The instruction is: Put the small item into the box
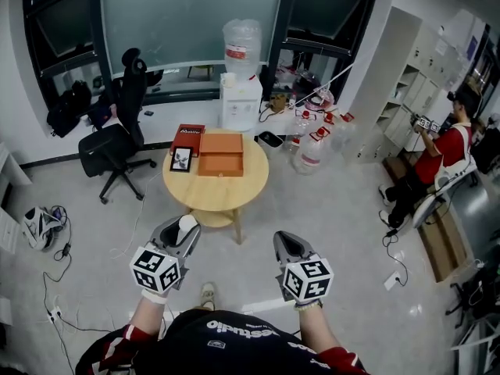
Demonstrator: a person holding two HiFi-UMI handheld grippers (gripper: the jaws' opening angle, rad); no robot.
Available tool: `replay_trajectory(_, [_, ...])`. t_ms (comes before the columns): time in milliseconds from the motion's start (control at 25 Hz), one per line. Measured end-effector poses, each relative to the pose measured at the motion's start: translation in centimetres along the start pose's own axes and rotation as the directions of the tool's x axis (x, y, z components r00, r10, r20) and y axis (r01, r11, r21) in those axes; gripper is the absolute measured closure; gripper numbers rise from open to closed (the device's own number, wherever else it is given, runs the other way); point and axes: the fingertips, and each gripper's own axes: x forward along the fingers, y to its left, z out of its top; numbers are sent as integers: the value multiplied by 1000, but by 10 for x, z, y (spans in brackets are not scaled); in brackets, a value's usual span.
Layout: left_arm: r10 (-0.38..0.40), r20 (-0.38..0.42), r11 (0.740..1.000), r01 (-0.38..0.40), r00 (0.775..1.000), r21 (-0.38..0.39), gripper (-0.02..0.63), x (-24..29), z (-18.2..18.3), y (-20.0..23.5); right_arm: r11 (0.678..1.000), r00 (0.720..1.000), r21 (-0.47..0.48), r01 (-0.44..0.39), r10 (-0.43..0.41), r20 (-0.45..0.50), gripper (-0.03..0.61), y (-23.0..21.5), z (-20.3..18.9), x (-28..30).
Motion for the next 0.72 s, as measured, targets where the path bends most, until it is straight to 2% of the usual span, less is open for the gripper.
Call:
replay_trajectory(280, [-16, -2, 1000, 16, 1000, 5, 430, 37, 17, 41, 1000, 1000, 9, 23, -23, 0, 543, -13, 25, 44])
replay_trajectory(720, [-30, 10, 999, 30, 1000, -16, 430, 81, 38, 121, 999, 999, -8, 33, -33, 4, 543, -7, 62, 135])
